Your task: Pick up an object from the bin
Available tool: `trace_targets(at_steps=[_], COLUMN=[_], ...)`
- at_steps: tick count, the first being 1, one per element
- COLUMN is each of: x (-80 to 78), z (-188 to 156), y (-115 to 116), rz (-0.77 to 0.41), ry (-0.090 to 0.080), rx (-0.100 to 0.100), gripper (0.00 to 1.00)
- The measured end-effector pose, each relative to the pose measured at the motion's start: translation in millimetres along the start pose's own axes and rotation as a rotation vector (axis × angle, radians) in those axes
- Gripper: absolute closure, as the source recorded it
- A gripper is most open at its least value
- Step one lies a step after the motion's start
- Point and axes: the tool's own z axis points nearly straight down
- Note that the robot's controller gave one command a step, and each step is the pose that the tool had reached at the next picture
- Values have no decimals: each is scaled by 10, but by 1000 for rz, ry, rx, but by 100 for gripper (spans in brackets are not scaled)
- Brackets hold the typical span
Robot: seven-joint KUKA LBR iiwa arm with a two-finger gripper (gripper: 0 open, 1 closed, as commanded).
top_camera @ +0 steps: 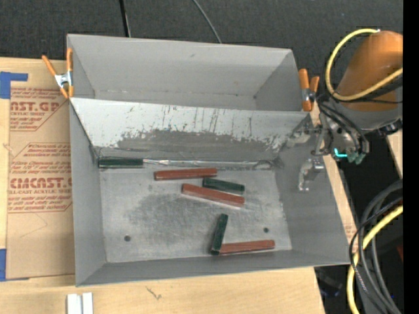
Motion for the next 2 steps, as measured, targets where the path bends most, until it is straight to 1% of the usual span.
trace_targets(at_steps=[1, 2], x=[-19, -49], z=[-45, 1214], y=[5, 506], rz=[-1, -52], ry=[-8, -11], rx=[1, 1], gripper=[0, 100])
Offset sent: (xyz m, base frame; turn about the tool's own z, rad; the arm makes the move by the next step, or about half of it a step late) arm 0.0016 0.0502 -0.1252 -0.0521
